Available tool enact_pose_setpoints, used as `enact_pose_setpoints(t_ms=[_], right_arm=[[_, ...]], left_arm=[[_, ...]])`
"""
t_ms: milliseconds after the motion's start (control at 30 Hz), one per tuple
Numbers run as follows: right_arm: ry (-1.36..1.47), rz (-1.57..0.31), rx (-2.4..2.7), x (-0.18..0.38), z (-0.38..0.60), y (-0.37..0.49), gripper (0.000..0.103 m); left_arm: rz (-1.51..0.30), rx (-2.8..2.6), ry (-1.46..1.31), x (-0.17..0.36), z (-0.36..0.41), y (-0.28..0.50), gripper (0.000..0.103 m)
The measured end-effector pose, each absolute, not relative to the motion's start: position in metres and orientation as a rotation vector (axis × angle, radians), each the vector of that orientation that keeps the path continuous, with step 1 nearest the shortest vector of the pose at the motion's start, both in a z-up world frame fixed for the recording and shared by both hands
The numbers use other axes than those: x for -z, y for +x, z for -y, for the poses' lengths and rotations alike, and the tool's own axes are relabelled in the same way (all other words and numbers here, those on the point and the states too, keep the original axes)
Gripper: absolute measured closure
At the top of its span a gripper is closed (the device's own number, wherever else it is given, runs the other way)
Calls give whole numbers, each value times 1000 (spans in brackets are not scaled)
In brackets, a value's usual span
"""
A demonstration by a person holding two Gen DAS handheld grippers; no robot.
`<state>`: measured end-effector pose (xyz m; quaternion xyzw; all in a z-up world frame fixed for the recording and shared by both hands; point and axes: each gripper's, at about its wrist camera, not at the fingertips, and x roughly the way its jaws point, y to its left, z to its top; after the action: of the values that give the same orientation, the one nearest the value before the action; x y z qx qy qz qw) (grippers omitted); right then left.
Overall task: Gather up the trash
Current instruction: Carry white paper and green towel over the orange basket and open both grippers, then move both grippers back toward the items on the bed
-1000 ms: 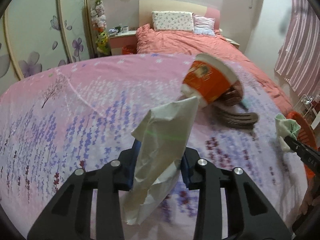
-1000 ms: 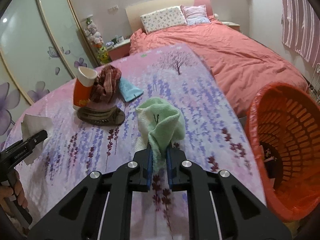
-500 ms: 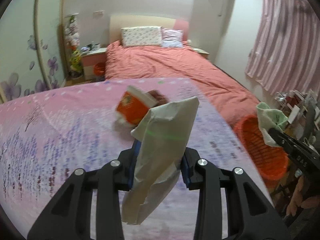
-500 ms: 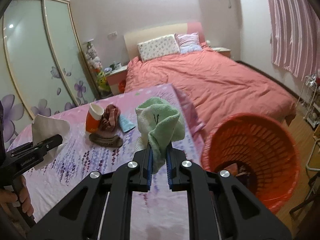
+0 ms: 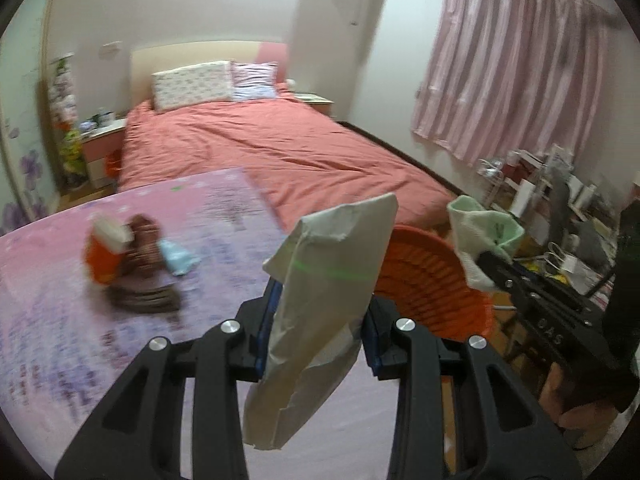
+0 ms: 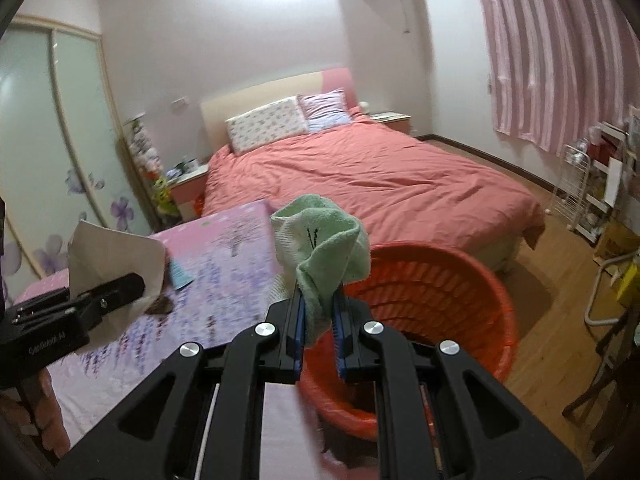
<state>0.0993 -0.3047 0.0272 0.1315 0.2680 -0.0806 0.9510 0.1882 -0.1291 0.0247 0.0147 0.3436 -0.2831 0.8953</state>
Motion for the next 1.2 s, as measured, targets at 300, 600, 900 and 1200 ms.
enact_pose_setpoints(t_ms=[300, 600, 900, 1200], right_arm=[[365, -558, 250, -4, 369, 113, 91], [407, -622, 244, 34, 394, 128, 56], [397, -637, 251, 47, 387, 123, 24], [299, -665, 177, 43, 335, 136, 19]], left_arm=[[-769, 719, 68, 0, 230, 202, 66], [-840, 688, 121, 44, 266, 230, 38], [-832, 469, 142, 63, 210, 250, 4], [-801, 207, 172, 62, 102, 276, 4]])
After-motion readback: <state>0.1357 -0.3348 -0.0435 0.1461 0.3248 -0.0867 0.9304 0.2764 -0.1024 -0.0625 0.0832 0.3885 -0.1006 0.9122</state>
